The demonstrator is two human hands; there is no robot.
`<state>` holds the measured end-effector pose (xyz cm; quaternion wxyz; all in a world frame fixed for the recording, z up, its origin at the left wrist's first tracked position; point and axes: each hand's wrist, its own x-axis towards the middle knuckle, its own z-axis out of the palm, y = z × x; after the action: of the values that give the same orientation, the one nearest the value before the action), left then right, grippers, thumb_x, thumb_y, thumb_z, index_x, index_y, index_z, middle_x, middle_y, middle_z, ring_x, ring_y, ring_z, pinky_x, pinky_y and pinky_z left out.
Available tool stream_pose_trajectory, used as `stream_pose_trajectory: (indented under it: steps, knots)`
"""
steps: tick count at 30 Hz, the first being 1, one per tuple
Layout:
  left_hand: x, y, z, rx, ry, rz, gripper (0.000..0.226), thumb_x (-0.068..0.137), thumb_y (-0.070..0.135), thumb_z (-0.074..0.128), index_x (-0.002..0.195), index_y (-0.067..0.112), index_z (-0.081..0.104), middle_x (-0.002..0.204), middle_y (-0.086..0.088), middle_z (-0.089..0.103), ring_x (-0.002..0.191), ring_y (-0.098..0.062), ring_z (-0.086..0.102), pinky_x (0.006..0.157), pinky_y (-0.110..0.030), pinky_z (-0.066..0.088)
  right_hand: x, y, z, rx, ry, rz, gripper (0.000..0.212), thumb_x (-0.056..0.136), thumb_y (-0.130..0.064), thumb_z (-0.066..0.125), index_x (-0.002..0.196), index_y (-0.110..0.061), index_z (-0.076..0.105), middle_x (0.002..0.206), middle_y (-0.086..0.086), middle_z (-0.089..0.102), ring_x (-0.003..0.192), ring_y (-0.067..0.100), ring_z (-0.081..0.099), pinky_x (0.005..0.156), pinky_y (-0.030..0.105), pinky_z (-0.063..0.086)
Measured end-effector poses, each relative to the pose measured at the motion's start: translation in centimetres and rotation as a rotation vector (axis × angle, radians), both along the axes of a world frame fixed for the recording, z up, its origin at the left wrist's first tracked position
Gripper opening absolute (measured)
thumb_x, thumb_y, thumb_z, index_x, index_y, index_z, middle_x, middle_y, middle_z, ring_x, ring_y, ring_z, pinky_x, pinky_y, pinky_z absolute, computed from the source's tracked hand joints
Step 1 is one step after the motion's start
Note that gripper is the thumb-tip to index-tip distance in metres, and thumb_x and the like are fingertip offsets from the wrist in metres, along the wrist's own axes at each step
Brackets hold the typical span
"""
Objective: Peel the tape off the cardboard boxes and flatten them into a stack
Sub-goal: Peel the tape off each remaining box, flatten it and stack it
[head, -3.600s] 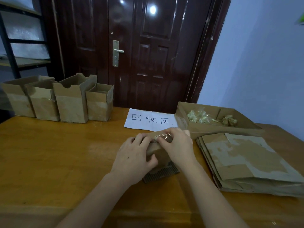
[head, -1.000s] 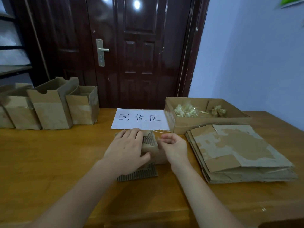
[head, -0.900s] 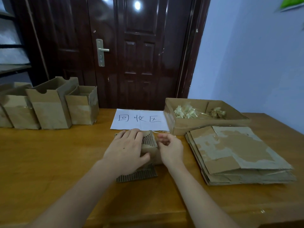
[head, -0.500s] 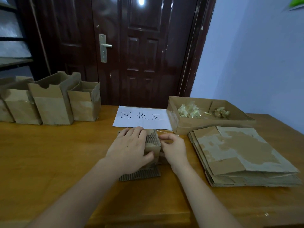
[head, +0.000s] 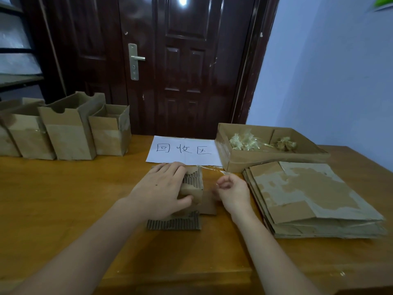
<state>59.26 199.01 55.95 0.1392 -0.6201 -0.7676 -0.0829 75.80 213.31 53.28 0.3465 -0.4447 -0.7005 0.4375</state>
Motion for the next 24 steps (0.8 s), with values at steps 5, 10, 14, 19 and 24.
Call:
stream_pose_trajectory:
  steps: [5,10,14,19,24]
  knots:
    - [0.0,0.1,-0.1,0.0,0.008,0.001,0.077,0.085,0.08,0.027,0.144,0.031,0.04,0.147,0.007,0.049,0.134,-0.015,0.046,0.118,-0.036,0.03,0.2,2.9,3.9,0.364,0.022,-0.059,0.029,0.086,-0.003,0.076,0.078,-0.03,0.067,0.088,-0.009,0.069,0.08,-0.002,0.06,0.073,0.015,0.049]
    - [0.3,-0.2,0.1,-0.003,0.007,0.001,0.081,0.085,0.08,0.025,0.147,0.031,0.039,0.151,0.007,0.046,0.139,-0.014,0.042,0.12,-0.035,0.024,0.0,8.9,8.5,0.529,-0.123,-0.162,0.018,0.095,-0.01,0.069,0.096,-0.024,0.078,0.105,-0.001,0.072,0.093,0.012,0.063,0.085,0.028,0.051]
    - [0.4,-0.2,0.2,-0.004,-0.026,0.0,0.085,0.083,0.082,0.022,0.152,0.033,0.032,0.159,0.009,0.038,0.147,-0.013,0.033,0.121,-0.033,0.012,-0.7,12.4,9.6,0.573,-0.361,-0.138,0.024,0.099,-0.003,0.06,0.104,-0.02,0.077,0.117,0.003,0.065,0.097,0.018,0.062,0.082,0.033,0.052]
    - [0.5,-0.1,0.1,0.004,-0.041,-0.003,0.086,0.083,0.083,0.021,0.153,0.034,0.03,0.161,0.01,0.034,0.149,-0.012,0.029,0.117,-0.031,0.003,-1.6,14.1,8.5,0.524,-0.605,-0.101,0.033,0.098,-0.001,0.055,0.115,-0.023,0.074,0.116,0.003,0.07,0.092,0.02,0.064,0.075,0.033,0.054]
    - [0.3,-0.1,0.1,0.001,-0.045,0.002,0.087,0.083,0.083,0.022,0.153,0.034,0.029,0.161,0.009,0.034,0.148,-0.011,0.029,0.118,-0.031,0.003,-2.0,14.2,7.7,0.466,-0.65,-0.078,0.036,0.099,-0.005,0.054,0.124,-0.025,0.07,0.121,0.005,0.067,0.094,0.02,0.063,0.078,0.034,0.057]
